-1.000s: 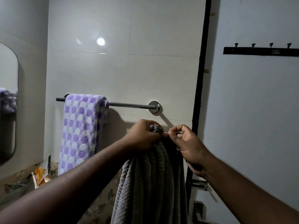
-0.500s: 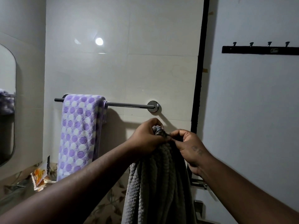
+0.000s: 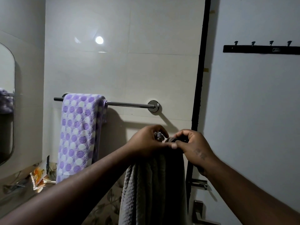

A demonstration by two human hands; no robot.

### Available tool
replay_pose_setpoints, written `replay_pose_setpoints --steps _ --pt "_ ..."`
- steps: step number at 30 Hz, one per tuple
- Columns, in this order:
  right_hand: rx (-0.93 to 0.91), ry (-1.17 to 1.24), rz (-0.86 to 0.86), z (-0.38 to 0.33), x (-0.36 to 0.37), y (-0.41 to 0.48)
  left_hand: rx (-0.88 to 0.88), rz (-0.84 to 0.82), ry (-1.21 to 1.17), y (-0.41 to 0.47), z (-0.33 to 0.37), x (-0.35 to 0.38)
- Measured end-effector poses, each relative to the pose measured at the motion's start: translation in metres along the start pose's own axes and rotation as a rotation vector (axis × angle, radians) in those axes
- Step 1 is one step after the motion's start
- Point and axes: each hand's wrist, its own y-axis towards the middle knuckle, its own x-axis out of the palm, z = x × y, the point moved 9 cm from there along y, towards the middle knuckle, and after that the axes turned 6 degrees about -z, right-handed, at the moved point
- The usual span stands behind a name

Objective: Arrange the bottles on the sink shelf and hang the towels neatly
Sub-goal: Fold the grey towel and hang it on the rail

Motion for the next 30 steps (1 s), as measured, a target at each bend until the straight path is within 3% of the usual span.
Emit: replay_pose_setpoints --steps 2,4,9,13,17,21,25,27,30 --pt "-0.044 0.055 -0.003 -0.010 0.003 0.002 0.035 0.012 0.160 0.000 0.005 0.003" --pt "-0.067 -0.004 -0.001 -0.013 0.002 0.002 0.044 0.131 0.206 -0.001 0.008 -0.011" --pt "0.064 -0.233 -0.040 0.018 -0.003 0.001 -0.014 0.234 -0.091 -0.003 -0.009 -0.026" --pt "0.052 -0.116 0.128 0.022 -0.013 0.000 -0.030 0.118 -0.117 -0.008 -0.012 -0.016" --pt "0.063 0.200 0.045 0.009 0.013 0.003 0.038 0.001 -0.128 -0.011 0.004 0.008" --pt "0.038 0.123 0.027 0.005 0.006 0.004 -0.002 0.157 -0.083 -0.008 -0.003 -0.009" --pt "0.013 -0.183 -0.118 0.003 0.012 -0.003 -0.040 0.244 -0.109 -0.009 -0.014 -0.022" --pt "0.013 -0.222 -0.078 0.005 0.007 -0.004 -0.048 0.219 -0.193 -0.009 -0.019 -0.022" --pt "0.040 -0.018 -0.010 0.005 0.005 -0.004 -0.051 0.077 -0.195 -0.009 -0.019 -0.005"
